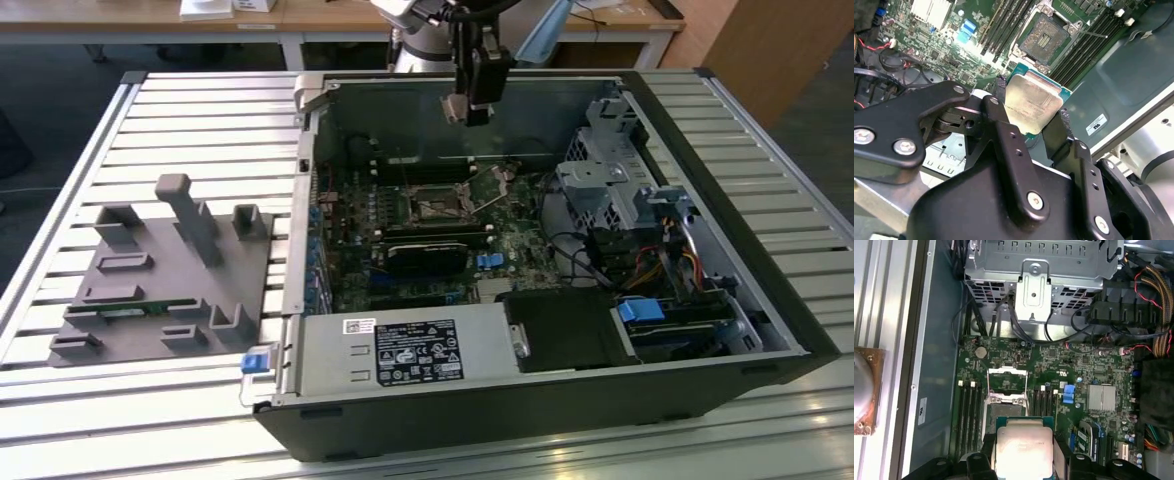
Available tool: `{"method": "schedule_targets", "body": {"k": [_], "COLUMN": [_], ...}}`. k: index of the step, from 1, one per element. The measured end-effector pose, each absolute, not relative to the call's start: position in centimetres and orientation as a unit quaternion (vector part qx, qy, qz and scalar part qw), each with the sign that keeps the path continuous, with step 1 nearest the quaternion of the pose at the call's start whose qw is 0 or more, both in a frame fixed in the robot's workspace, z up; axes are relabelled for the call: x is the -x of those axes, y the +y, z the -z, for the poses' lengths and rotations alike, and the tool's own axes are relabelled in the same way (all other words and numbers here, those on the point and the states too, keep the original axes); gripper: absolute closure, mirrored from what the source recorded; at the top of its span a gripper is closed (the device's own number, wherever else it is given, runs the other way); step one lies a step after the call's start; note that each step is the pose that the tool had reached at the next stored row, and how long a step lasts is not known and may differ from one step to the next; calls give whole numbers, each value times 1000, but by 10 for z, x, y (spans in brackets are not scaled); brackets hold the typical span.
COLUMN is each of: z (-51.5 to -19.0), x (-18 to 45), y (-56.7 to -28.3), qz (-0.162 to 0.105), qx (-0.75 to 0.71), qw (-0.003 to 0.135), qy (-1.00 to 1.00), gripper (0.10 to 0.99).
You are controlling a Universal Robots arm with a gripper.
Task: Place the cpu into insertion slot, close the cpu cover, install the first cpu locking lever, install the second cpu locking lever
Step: 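Place the cpu into insertion slot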
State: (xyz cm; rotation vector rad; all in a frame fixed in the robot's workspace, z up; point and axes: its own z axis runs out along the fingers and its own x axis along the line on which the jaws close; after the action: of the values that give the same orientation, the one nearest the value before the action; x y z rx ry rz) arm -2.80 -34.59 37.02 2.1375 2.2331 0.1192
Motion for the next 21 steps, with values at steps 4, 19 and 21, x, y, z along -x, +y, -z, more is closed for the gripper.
{"method": "schedule_targets", "body": {"k": [4,19,21], "z": [-370,-365,-365], "x": [28,28,28], "y": [-346,-346,-346], "qz": [-38,-37,-37], "qx": [-695,-697,-697], "qw": [24,26,26], "qy": [718,715,716], "gripper": [545,545,545]}}
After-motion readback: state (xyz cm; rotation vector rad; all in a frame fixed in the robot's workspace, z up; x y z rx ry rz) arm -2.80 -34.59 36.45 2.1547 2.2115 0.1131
